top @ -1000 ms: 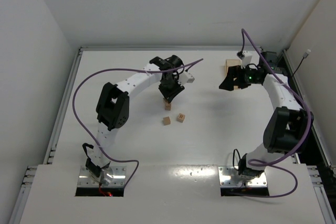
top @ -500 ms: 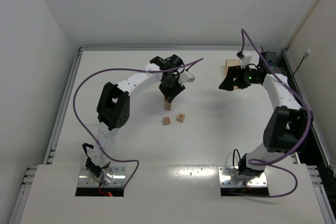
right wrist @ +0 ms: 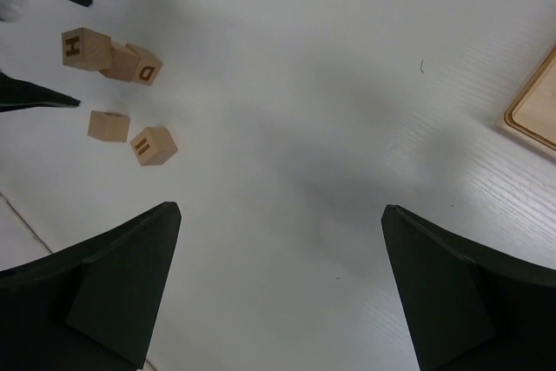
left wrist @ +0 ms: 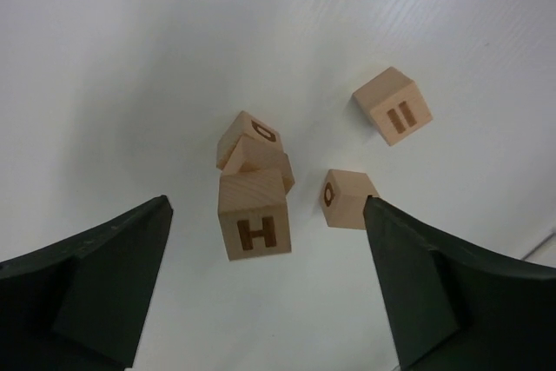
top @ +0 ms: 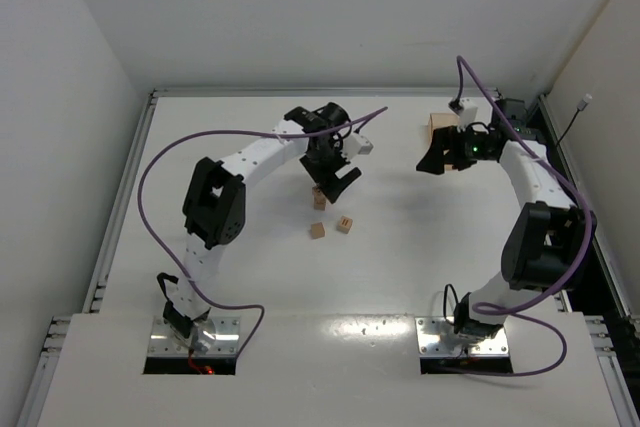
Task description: Build the wood block tower
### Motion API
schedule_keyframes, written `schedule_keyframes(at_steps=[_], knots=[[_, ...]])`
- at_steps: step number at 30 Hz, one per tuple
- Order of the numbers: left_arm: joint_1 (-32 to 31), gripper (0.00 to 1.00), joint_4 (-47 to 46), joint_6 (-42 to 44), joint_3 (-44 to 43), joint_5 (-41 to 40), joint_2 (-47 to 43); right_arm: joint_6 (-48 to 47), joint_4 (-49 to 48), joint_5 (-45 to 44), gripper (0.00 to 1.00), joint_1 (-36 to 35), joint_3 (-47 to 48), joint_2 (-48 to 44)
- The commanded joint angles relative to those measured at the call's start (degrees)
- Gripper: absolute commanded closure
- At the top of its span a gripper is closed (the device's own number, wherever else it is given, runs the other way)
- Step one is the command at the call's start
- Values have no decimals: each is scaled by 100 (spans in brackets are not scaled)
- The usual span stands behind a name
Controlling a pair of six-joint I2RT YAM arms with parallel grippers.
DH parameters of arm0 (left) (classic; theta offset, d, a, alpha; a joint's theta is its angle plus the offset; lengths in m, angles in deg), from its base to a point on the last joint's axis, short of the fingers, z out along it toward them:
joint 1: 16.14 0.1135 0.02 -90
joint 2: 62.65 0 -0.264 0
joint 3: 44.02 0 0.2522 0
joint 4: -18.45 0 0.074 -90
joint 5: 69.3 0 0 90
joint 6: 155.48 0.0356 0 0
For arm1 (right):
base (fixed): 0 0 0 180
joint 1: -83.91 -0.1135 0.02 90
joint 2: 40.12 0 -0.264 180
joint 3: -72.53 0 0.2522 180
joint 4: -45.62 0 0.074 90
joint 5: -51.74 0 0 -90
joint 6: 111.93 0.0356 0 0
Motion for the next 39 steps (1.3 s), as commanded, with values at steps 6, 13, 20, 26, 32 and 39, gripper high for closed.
schedule_keyframes(at_steps=[6, 13, 20, 26, 32, 39], knots=[[59, 0, -637, -686, 310, 344, -2168, -1103, 156, -843, 2, -692, -433, -688], [1419, 0, -673, -1628, 812, 1000, -3039, -2063, 341, -1786, 2, -1895, -1075, -1400], [4292, 0, -1234, -2049, 1891, 2170, -3707, -2082, 158, -1857, 17, -3505, -1287, -1050], [5297, 0, -1622, -2112, 2876, 2788, -3980, -1679, -195, -1857, 18, -4131, -910, 83], [5297, 0, -1683, -1918, 2930, 2690, -4112, -871, -195, -1919, 25, -4131, 56, 1367], [5297, 0, -1683, -1866, 2983, 2752, -3980, -455, -265, -1972, 26, -4183, 454, 1746]])
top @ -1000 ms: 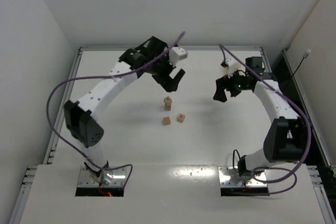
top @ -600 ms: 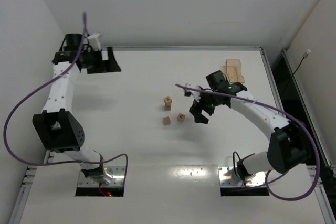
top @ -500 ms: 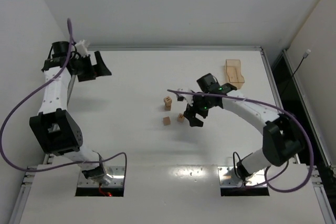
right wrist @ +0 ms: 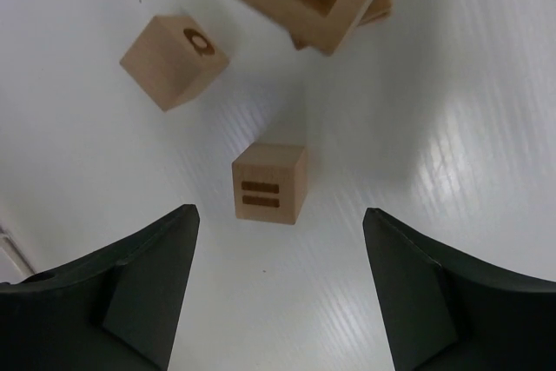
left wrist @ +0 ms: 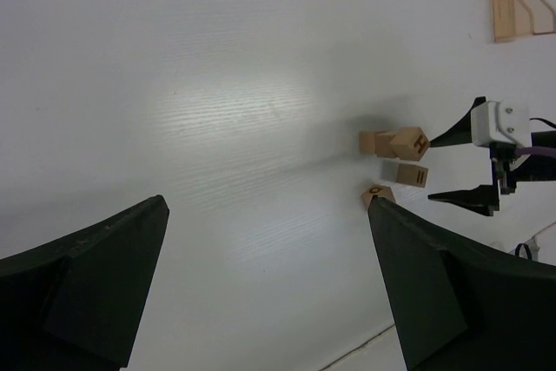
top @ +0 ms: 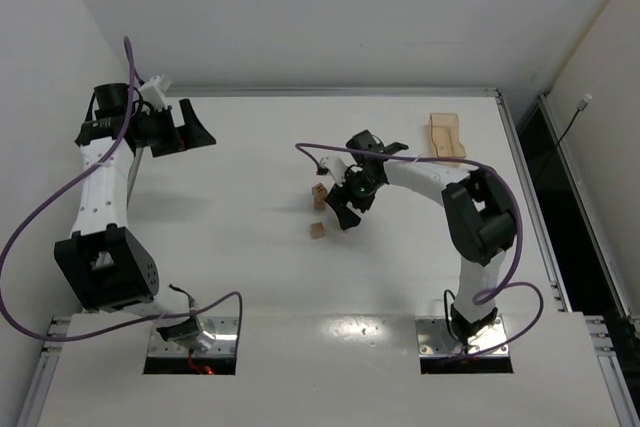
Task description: Build the wood block tower
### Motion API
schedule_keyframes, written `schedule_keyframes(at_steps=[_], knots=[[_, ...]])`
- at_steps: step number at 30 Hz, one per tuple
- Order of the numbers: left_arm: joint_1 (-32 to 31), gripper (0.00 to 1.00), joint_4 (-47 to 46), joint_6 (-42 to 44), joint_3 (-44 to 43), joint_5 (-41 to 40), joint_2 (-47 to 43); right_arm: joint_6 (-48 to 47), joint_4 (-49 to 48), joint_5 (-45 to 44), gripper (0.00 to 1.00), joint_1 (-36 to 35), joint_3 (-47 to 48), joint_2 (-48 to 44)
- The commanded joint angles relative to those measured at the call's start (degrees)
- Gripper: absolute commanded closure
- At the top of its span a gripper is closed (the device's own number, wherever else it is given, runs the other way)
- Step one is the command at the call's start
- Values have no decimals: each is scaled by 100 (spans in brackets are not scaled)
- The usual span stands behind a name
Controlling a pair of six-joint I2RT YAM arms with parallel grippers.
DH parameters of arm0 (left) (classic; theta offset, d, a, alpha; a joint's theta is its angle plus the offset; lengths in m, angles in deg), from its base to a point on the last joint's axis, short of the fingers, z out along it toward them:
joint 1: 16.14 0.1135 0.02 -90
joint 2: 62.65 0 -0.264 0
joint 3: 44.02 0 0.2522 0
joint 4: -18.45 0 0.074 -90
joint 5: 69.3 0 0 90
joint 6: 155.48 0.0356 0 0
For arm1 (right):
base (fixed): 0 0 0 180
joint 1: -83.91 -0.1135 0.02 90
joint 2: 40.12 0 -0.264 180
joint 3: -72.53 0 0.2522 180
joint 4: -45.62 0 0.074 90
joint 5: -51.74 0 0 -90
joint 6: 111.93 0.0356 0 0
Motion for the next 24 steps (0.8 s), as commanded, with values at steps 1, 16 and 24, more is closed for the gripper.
schedule_keyframes(at_steps=[1, 16, 24], knots=[[-10, 0, -203, 112, 2, 188, 26, 325, -223, 24, 27, -33, 303, 91], [-10, 0, -203, 112, -157, 241, 316, 325, -461, -397, 37, -384, -49, 39], [-10, 0, -203, 112, -157, 241, 316, 325, -514, -626, 50, -384, -49, 153]])
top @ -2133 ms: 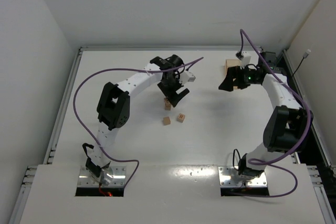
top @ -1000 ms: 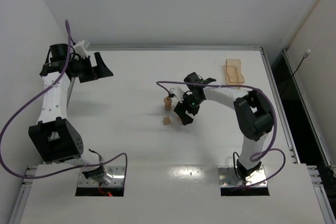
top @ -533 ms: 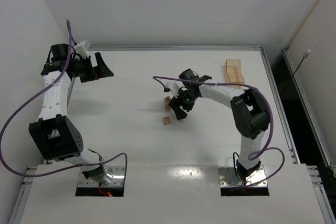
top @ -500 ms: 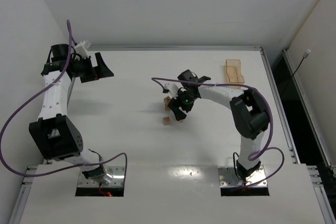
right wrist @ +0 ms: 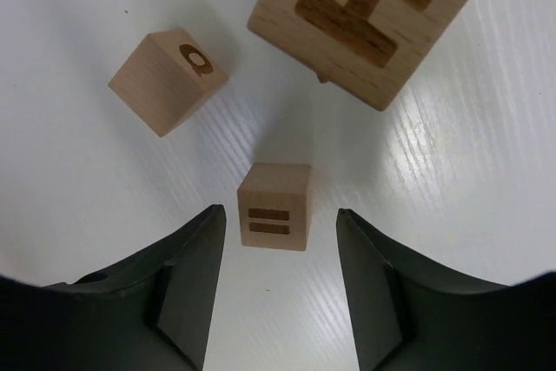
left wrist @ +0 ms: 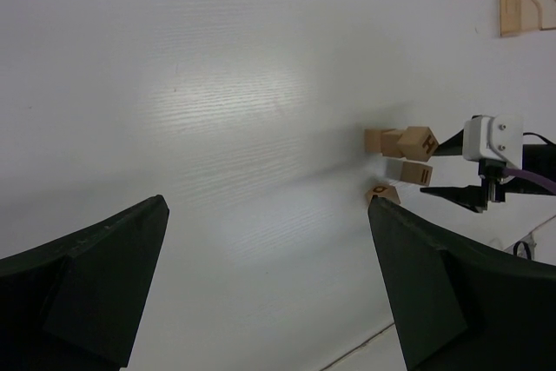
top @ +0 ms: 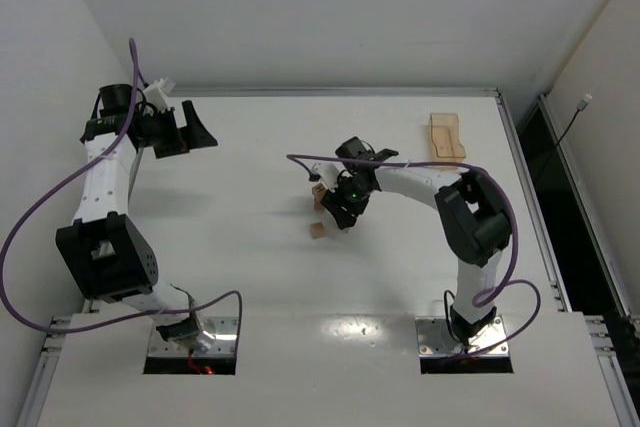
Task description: Build the wood block tower
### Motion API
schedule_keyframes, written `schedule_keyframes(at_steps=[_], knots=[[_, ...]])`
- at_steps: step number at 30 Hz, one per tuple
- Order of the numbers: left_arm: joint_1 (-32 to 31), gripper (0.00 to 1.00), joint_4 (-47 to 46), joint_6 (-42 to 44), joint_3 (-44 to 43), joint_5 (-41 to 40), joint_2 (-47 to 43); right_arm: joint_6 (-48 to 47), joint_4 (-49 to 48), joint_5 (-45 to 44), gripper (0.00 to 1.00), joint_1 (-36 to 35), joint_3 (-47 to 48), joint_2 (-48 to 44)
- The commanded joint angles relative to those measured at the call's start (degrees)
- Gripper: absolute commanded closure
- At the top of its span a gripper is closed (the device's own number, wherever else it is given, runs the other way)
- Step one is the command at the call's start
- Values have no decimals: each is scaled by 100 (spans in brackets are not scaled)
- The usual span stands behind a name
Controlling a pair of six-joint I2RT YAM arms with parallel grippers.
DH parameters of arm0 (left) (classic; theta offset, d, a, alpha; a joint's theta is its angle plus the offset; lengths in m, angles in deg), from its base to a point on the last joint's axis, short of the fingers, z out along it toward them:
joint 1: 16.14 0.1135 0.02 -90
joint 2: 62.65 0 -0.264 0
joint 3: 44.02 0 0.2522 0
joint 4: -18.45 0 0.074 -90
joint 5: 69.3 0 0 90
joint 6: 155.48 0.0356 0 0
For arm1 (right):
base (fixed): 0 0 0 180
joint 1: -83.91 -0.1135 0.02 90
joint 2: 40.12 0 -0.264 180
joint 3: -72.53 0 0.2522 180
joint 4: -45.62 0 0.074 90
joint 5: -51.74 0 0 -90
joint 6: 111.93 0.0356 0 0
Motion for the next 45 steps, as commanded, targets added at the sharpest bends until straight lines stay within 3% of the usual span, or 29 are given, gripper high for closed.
schedule_keyframes(at_steps=[1, 11, 15, 16, 17, 23, 29, 33, 41, 45], knots=[[-10, 0, -134, 62, -154, 175, -23, 38, -204, -111, 50, -10, -5, 86], [-10, 0, -134, 62, -207, 175, 83, -14, -98, -93, 57, -10, -5, 138], [-10, 0, -134, 62, -260, 228, 136, -67, -98, -93, 80, -10, -66, 138], [-10, 0, -134, 62, -260, 228, 136, -67, -98, -93, 98, -10, -66, 138], [-10, 0, -134, 62, -260, 228, 136, -67, -98, -93, 100, -10, -66, 77], [-10, 0, -134, 123, -207, 280, 136, -286, 226, 214, 100, 60, -66, -607], [-10, 0, -186, 124, -102, 281, 74, -1261, 1368, 110, 100, 236, 661, -1162], [-10, 0, -186, 124, -224, 281, 144, -1438, 2517, 109, 100, 297, 2064, -585], [-10, 0, 69, 185, -576, -97, 276, -1095, 3355, 65, 100, 192, 4403, 812], [-10, 0, 69, 185, -629, -150, 276, -833, 3234, 13, 100, 130, 4486, 938]])
